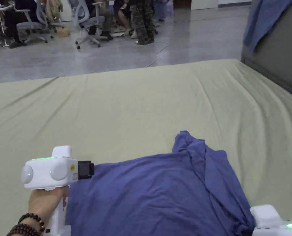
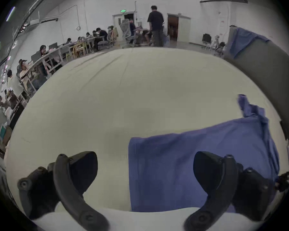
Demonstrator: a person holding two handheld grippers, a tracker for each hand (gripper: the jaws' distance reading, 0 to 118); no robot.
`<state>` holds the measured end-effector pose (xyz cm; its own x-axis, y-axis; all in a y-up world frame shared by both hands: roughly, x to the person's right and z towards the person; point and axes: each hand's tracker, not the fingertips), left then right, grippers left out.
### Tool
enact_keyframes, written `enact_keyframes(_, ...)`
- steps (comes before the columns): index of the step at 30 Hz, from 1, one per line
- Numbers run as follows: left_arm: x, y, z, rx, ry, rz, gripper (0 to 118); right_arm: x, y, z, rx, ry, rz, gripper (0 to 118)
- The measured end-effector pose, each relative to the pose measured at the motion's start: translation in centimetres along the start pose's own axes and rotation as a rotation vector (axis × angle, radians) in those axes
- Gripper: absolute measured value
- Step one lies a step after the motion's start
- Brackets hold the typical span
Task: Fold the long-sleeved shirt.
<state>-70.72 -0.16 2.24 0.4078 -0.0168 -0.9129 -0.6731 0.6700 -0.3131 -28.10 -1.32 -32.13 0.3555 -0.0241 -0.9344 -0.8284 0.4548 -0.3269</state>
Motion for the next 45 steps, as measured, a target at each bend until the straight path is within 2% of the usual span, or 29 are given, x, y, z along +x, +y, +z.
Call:
enact_keyframes(2, -0.3, -0.3, -3.3, -0.010, -0.010, -0.017, 97, -0.5, 0.0, 0.0, 0.009, -0.015, 0.011, 8)
enact_keyframes(3, 1.0, -0.4, -2.3, -0.017, -0.002, -0.023, 83, -0.6, -0.1, 0.0, 0.013, -0.021, 0.017, 8)
enact_keyframes(5, 1.7, -1.0, -3.7, -0.063, 0.019, -0.038, 72, -0.5, -0.3, -0.1, 0.019, -0.026, 0.026, 8)
enact_keyframes(6, 1.9, -1.4, -4.0, -0.085, -0.019, -0.021, 56, -0.5, -0.2, -0.2, 0.023, -0.024, 0.025, 8)
enact_keyframes(7, 2.2, -1.1, -3.6, -0.057, 0.016, -0.018, 56, -0.4, -0.2, -0.3, 0.025, -0.021, 0.024, 8)
enact_keyframes(8, 2.4, -0.7, -3.2, -0.111, -0.020, -0.007, 50, -0.2, -0.3, -0.3, 0.030, -0.016, 0.029, 8)
enact_keyframes(9, 2.9, -0.3, -2.7, -0.109, -0.027, -0.029, 34, -0.1, -0.3, -0.4, 0.032, -0.012, 0.033, 8)
enact_keyframes(10, 3.4, 0.0, -2.2, -0.098, -0.005, -0.072, 0, -0.2, -0.1, -0.4, 0.031, -0.010, 0.034, 8)
enact_keyframes(11, 4.1, 0.2, -0.7, -0.084, -0.019, -0.097, 0, -0.2, 0.0, -0.3, 0.029, -0.008, 0.033, 8)
enact_keyframes(12, 4.1, 1.0, 0.5, -0.006, 0.057, -0.146, 0, 0.0, 0.2, -0.1, 0.022, -0.004, 0.039, 8)
enact_keyframes(13, 4.1, 1.5, 1.5, 0.002, 0.052, -0.134, 0, 0.4, 0.7, 0.2, 0.003, 0.011, 0.036, 8)
enact_keyframes(15, 3.1, 3.7, 3.6, 0.074, 0.025, -0.062, 0, 1.6, 2.4, 1.6, -0.056, 0.092, -0.047, 7)
enact_keyframes(16, 2.4, 4.9, 5.3, 0.095, -0.018, -0.014, 0, 2.5, 3.5, 3.0, -0.029, 0.148, -0.115, 7)
enact_keyframes(17, 1.6, 6.3, 6.9, 0.133, -0.044, 0.033, 0, 3.2, 4.7, 4.5, 0.039, 0.179, -0.127, 6)
enact_keyframes(20, 0.4, 11.0, 12.5, 0.204, -0.075, 0.048, 0, 4.4, 10.8, 10.6, 0.213, 0.093, -0.056, 6)
enact_keyframes(22, 0.0, 14.7, 17.0, 0.318, 0.018, -0.011, 0, 5.3, 16.2, 15.2, 0.338, 0.030, -0.035, 6)
enact_keyframes(25, -1.5, 20.0, 22.9, 0.400, 0.038, 0.028, 0, 7.2, 24.3, 22.0, 0.496, 0.008, -0.071, 6)
enact_keyframes(29, -2.6, 25.6, 31.4, 0.537, 0.080, 0.086, 0, 7.0, 33.9, 31.2, 0.674, -0.063, -0.095, 6)
enact_keyframes(30, -2.6, 27.3, 33.7, 0.566, 0.101, 0.092, 0, 6.7, 36.6, 33.5, 0.711, -0.074, -0.075, 6)
enact_keyframes(33, -2.6, 31.0, 38.5, 0.647, 0.158, 0.099, 0, 5.8, 41.5, 38.7, 0.808, -0.168, -0.108, 6)
enact_keyframes(36, -2.2, 33.0, 42.1, 0.726, 0.168, 0.106, 0, 5.6, 44.3, 41.9, 0.864, -0.166, -0.183, 6)
enact_keyframes(41, -2.4, 34.9, 43.6, 0.753, 0.198, 0.090, 0, 4.8, 45.3, 43.0, 0.873, -0.195, -0.164, 6)
enact_keyframes(45, -2.7, 33.3, 41.4, 0.730, 0.194, 0.064, 0, 4.7, 44.1, 39.8, 0.828, -0.168, -0.167, 6)
